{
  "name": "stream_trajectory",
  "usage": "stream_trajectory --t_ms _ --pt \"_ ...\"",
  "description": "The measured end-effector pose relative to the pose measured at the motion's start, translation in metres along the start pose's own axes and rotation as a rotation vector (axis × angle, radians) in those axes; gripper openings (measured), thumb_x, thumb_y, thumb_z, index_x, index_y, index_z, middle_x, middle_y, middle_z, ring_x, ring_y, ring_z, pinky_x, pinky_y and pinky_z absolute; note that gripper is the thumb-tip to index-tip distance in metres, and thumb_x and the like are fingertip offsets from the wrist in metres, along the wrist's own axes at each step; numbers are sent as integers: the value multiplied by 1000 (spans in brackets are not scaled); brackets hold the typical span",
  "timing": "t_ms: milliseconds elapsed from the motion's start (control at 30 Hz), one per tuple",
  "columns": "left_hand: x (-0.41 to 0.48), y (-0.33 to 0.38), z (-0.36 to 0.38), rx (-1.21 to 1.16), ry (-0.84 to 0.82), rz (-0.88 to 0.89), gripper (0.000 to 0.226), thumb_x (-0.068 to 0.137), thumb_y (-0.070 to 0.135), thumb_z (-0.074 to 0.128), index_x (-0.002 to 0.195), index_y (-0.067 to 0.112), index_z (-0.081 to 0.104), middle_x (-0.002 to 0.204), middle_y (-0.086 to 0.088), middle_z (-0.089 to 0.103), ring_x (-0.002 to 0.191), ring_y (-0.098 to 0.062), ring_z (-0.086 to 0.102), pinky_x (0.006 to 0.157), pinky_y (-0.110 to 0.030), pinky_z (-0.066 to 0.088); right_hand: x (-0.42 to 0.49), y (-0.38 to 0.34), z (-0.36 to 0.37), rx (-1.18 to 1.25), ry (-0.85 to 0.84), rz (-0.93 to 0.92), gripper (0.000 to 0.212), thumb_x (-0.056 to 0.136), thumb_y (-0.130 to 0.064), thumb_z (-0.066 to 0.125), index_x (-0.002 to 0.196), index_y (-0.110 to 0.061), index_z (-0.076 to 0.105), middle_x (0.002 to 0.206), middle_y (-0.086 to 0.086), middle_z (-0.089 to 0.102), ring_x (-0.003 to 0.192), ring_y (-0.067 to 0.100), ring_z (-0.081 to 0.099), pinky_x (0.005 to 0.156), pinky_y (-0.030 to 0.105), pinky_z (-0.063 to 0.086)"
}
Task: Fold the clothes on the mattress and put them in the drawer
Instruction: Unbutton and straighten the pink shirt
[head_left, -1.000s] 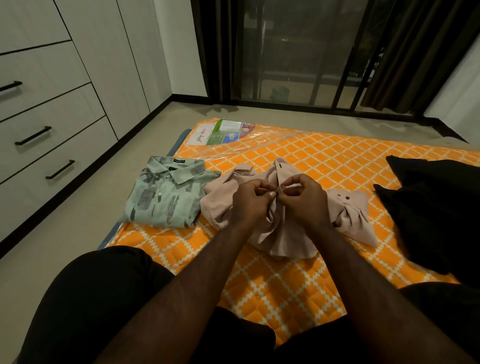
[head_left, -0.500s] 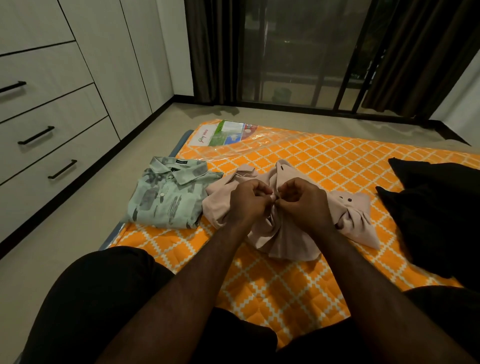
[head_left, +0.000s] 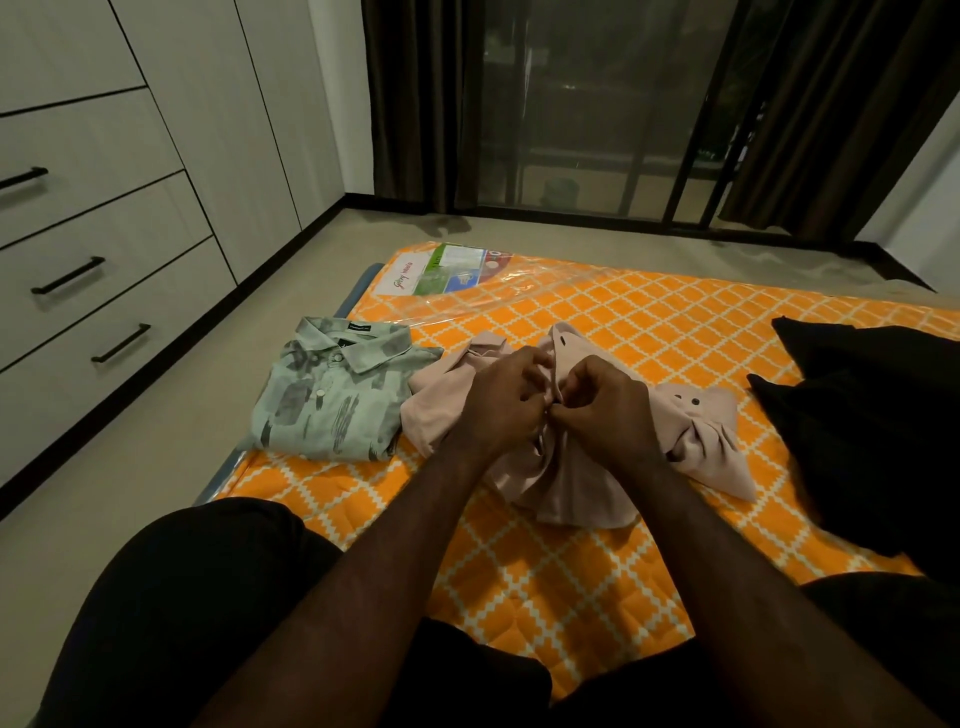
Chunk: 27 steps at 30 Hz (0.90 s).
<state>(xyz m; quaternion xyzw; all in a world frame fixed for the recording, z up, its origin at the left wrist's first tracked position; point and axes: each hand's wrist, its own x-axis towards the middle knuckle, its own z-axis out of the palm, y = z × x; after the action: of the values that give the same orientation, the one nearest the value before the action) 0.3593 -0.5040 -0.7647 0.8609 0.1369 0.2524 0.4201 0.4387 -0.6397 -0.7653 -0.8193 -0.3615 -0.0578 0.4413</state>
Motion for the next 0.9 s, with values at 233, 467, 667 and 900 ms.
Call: stream_trajectory --t_ms 233,467,667,900 --pt "-1 -4 -10 80 -342 252 92 79 -13 61 156 27 33 141 1 57 89 15 57 70 -5 43 -2 -3 3 -20 -34 -86 34 73 3 80 96 -18 66 76 -12 61 71 11 63 62 4 42" --pt "4 -10 -10 321 -115 289 29 86 26 54 107 19 72 95 -1 73 84 -21 66 69 -44 54 -2 -2 5 1 22 -125 22 76 -3 79 80 -13 60 76 -1 67 75 17 71 66 31 53" --pt "1 -11 -3 434 -50 256 23 94 32 53 91 16 69 82 -5 69 75 -27 64 59 -42 51 -2 -1 4 13 112 -102 20 74 1 75 78 -14 62 71 -2 66 69 13 65 64 27 49" --pt "-1 -6 0 354 -16 283 30 92 27 53 115 29 72 81 -1 71 71 -22 63 55 -33 45 0 0 4 2 126 -57 16 77 0 71 76 -10 58 67 1 62 65 21 60 60 38 45"
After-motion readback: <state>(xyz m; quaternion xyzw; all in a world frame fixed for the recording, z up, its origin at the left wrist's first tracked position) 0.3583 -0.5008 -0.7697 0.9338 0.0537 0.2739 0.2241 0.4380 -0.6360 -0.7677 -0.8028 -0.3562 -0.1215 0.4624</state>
